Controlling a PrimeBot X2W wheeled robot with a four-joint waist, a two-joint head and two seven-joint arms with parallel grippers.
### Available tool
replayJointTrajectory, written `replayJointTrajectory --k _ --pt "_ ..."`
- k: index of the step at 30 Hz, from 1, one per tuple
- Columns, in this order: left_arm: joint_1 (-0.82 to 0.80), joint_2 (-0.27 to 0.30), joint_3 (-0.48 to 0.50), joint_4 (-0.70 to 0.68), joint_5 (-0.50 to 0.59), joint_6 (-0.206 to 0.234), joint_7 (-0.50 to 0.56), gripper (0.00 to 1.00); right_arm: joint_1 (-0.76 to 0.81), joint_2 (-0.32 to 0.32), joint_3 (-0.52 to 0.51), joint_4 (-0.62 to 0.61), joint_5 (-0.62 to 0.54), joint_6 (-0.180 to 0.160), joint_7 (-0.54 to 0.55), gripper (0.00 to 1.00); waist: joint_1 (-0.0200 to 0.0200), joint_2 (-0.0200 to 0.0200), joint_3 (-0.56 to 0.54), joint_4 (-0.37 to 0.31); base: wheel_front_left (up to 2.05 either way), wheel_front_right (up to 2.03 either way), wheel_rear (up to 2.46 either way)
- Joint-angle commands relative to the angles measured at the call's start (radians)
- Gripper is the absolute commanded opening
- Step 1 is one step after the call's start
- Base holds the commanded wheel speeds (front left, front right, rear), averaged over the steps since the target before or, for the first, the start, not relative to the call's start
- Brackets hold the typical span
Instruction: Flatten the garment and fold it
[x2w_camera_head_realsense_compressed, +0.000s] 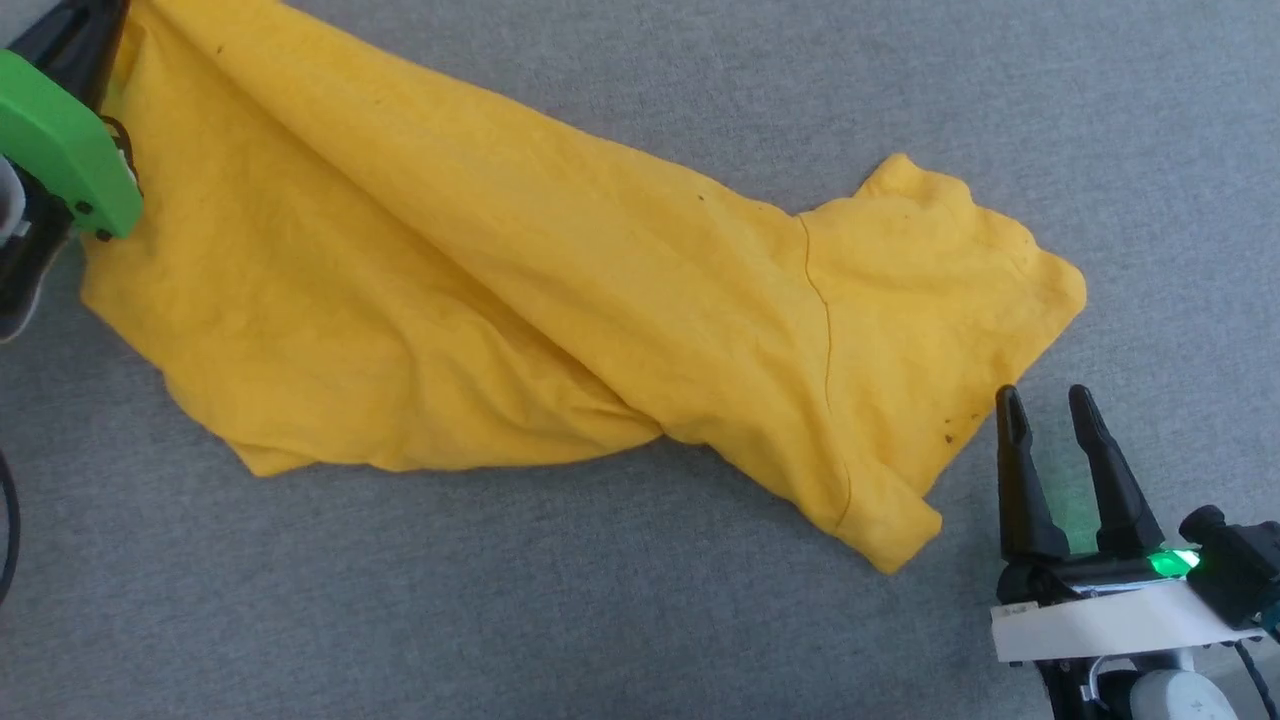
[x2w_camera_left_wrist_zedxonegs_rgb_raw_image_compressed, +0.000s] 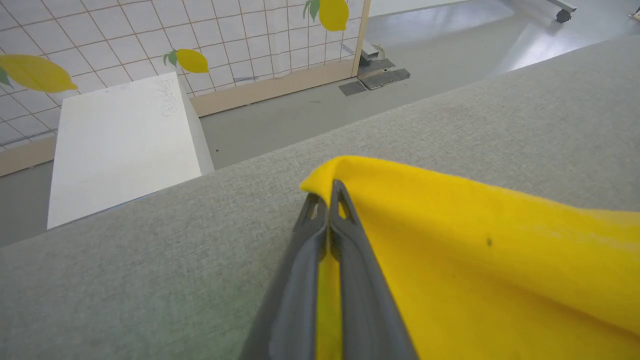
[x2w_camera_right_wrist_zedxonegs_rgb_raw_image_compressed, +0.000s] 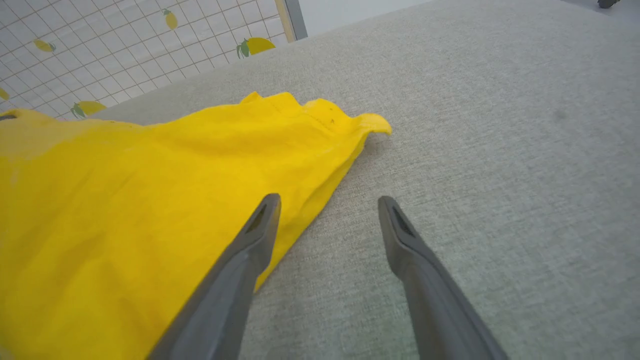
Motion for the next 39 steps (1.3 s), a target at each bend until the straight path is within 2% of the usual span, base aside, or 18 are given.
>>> replayJointTrajectory --k 1,4,14,17,22,26,28,31,35,39 --pt "0.001 -0.008 -0.004 0.007 0.001 -0.006 -0.011 1.0 -0.019 0.001 -0.001 -0.007 0.003 -0.001 -0.006 1.0 -0.0002 -0.0001 0.031 -0.01 0.0 0.0 0.0" --pt "-0.014 -0.018 -0.012 0.013 -0.006 -0.012 -0.032 1.0 -0.025 0.001 -0.011 -0.007 -0.006 -0.001 -0.006 1.0 -0.0002 -0.0001 0.028 0.01 0.0 0.0 0.0" --pt "0.07 0.003 0.007 -0.14 -0.05 -0.014 -0.247 1.0 -0.03 0.001 -0.053 0.034 -0.051 -0.001 -0.006 1.0 -0.0002 -0.0001 -0.11 0.126 0.0 0.0 0.0" --pt "0.139 0.002 0.025 -0.202 -0.041 0.012 -0.285 1.0 -0.024 0.001 -0.065 0.046 -0.061 -0.001 -0.006 1.0 -0.0002 -0.0001 -0.149 0.157 0.0 0.0 0.0" --pt "0.307 -0.03 0.093 -0.341 0.015 0.103 -0.306 1.0 -0.014 0.001 -0.076 0.069 -0.075 -0.001 -0.006 1.0 -0.0002 -0.0001 -0.205 0.202 0.0 0.0 0.0" --pt "0.481 -0.1 0.219 -0.467 0.107 0.166 -0.306 1.0 -0.006 0.001 -0.082 0.083 -0.082 -0.001 -0.006 1.0 -0.0002 -0.0001 -0.237 0.23 0.0 0.0 0.0" --pt "0.577 -0.156 0.294 -0.515 0.14 0.189 -0.306 1.0 -0.003 0.001 -0.082 0.091 -0.086 -0.001 -0.006 1.0 -0.0002 -0.0001 -0.252 0.241 0.0 0.0 0.0" --pt "0.728 -0.255 0.404 -0.579 0.196 0.199 -0.306 1.0 0.0 0.001 -0.079 0.1 -0.089 -0.001 -0.006 1.0 -0.0002 -0.0001 -0.274 0.25 0.0 0.0 0.0" --pt "0.899 -0.397 0.507 -0.625 0.264 0.159 -0.307 1.0 0.004 0.001 -0.077 0.111 -0.09 -0.001 -0.006 1.0 -0.0002 -0.0001 -0.301 0.259 0.0 0.0 0.0" --pt "1.013 -0.509 0.584 -0.617 0.352 0.1 -0.307 1.0 0.013 0.001 -0.08 0.121 -0.092 -0.001 -0.006 1.0 -0.0002 -0.0001 -0.33 0.275 0.0 0.0 0.0"
